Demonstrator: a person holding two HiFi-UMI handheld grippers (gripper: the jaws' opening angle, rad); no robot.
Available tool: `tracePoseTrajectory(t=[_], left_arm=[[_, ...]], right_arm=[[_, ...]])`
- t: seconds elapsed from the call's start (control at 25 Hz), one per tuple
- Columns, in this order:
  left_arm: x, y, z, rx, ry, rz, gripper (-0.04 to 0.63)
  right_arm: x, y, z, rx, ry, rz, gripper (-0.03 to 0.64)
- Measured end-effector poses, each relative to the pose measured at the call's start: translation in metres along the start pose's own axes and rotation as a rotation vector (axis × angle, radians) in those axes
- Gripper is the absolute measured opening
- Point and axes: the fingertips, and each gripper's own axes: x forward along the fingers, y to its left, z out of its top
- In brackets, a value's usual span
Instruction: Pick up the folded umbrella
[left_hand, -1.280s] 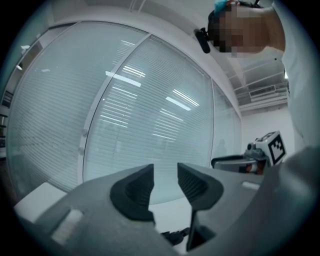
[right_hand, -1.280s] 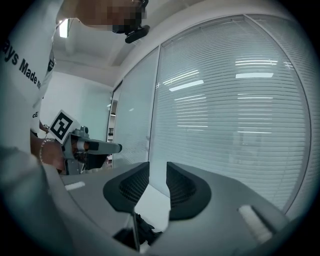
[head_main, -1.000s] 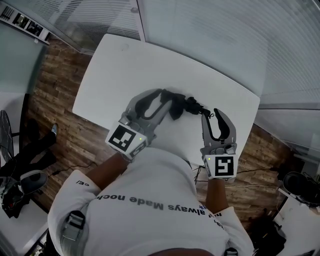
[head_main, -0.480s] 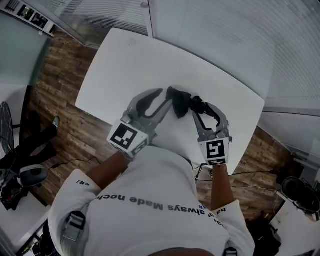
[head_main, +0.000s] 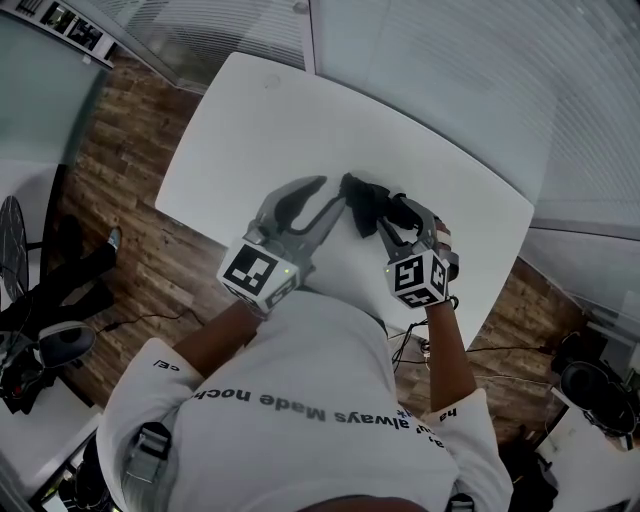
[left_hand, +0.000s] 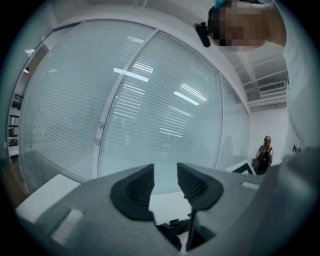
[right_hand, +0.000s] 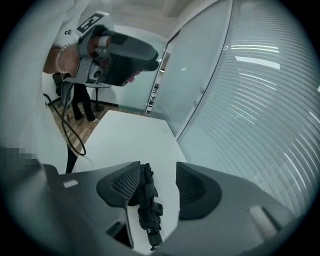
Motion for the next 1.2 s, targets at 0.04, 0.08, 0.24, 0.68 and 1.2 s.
tracePoseTrajectory(t=[0.04, 0.08, 0.24, 0.68, 1.2], left_arm=[[0.0, 0.002, 0.0, 0.0, 0.001, 0.002, 0.147], [0.0, 0.003, -0.001, 0.001, 0.002, 0.003, 0.147], [0.001, 0.008, -0.004, -0.002, 0.003, 0.003, 0.147], [0.006, 0.014, -0.007, -0.007, 0.012, 0.006, 0.147], [-0.003, 0.027, -0.016, -0.022, 0.028, 0.023, 0.147]], right_arm=[[0.006, 0.002, -0.002, -0.017, 0.011, 0.009, 0.227], [0.012, 0.004, -0.004, -0.031, 0.023, 0.019, 0.232], [0.041, 0.015, -0.019, -0.073, 0.076, 0.07, 0.258], [0.096, 0.042, -0.048, -0.116, 0.194, 0.194, 0.305], [0.151, 0.061, -0.087, -0.196, 0.35, 0.282, 0.336]])
